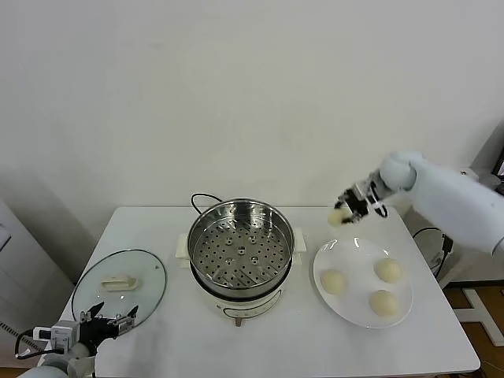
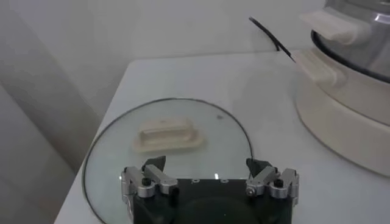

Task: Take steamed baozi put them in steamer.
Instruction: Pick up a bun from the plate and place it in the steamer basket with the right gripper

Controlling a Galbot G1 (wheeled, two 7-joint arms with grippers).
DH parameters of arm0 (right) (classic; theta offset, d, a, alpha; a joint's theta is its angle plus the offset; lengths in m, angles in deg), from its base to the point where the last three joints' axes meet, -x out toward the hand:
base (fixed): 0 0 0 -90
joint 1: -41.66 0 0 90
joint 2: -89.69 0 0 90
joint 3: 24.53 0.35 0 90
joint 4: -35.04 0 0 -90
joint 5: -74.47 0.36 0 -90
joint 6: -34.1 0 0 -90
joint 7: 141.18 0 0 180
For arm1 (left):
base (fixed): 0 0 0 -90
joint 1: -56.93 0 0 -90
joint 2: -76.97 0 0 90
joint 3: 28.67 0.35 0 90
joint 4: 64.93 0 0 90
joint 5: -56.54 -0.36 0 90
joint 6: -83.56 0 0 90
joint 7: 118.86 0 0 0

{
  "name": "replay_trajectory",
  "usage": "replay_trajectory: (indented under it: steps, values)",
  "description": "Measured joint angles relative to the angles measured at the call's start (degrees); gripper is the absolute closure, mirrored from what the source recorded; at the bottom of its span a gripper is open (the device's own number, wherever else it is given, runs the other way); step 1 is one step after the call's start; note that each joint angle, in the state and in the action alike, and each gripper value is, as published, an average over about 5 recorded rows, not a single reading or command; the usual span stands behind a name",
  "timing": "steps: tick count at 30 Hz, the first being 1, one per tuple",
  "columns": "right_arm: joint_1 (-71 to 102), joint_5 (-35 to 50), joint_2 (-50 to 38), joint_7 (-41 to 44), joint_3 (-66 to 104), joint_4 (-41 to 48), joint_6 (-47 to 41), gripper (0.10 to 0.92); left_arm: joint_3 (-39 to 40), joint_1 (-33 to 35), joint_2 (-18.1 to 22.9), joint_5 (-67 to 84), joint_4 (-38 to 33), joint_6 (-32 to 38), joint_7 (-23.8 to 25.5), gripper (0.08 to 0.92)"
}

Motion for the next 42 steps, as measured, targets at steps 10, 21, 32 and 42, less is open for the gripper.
replay_trajectory:
  steps: [10,21,32,42]
  values:
    - [-7.9,1.6,8.8,2.1,-2.8,0.8,12.2,0.567,0.3,-0.3,-0.2,-0.1,-0.1,0.1,0.0,0.177]
    - [-7.1,-5.5,18.4,2.4,-1.3,1.0,25.6,0.567,0.5,-0.2,-0.1,-0.6,-0.2,0.1,0.0,0.177]
    - [-1.4,-17.2,24.0,3.2,1.5,1.2,31.4,0.567,0.7,0.2,0.3,-1.2,-0.3,0.2,0.0,0.177]
    - [4.8,-26.3,26.7,3.0,4.7,2.1,32.1,0.567,0.7,0.2,0.4,-1.3,-0.2,0.2,-0.1,0.177]
